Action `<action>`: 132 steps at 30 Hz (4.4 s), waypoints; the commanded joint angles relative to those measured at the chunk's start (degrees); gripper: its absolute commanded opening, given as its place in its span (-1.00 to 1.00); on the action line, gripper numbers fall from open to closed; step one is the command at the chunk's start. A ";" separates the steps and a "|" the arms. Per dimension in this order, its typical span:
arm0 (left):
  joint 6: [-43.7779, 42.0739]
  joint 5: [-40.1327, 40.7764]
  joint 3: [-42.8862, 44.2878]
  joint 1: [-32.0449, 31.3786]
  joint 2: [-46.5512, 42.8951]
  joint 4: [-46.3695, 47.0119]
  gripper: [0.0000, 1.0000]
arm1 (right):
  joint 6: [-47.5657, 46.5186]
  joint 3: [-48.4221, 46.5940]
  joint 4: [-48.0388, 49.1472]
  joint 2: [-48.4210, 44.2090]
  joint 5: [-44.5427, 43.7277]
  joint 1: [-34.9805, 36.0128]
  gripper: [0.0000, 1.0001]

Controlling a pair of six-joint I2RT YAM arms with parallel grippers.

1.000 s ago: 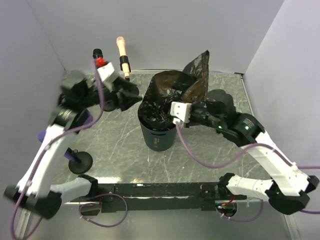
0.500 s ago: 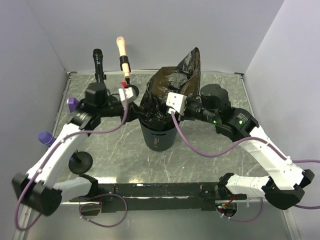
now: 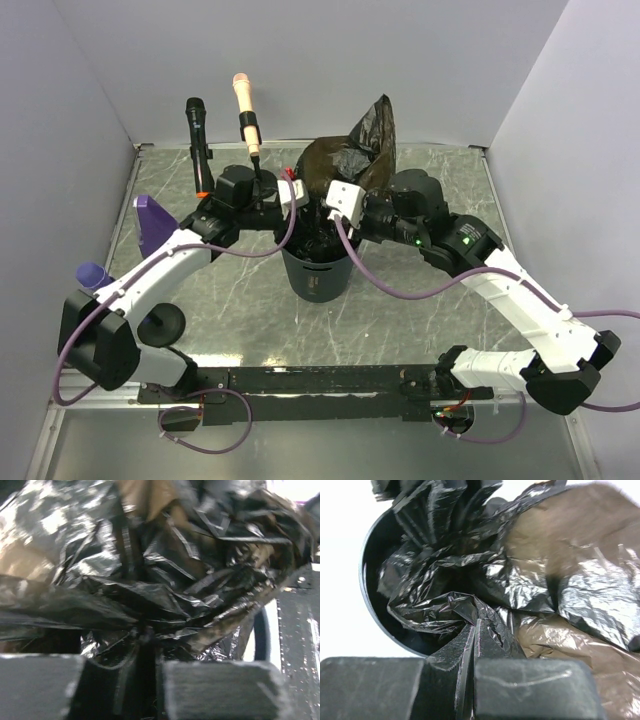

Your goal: Put the trash bags into the trash bin

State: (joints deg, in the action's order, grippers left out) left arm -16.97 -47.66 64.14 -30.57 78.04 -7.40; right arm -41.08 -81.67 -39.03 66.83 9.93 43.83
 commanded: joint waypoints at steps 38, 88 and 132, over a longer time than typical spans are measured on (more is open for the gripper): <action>26.39 2.93 19.61 8.24 0.36 -26.96 -0.99 | 8.74 -1.48 7.91 2.43 0.44 4.07 -1.00; 11.71 13.92 -13.16 12.81 -28.88 -20.90 -0.35 | 2.32 20.42 -16.86 -23.48 10.89 5.12 -0.16; -0.87 39.39 1.07 -2.23 -11.09 2.13 -0.99 | 19.73 -2.17 -7.47 2.86 23.90 -18.25 -1.00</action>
State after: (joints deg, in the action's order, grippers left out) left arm -22.65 -11.42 61.73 -36.40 62.89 -5.21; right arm -19.18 -81.36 -48.47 64.66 31.05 28.03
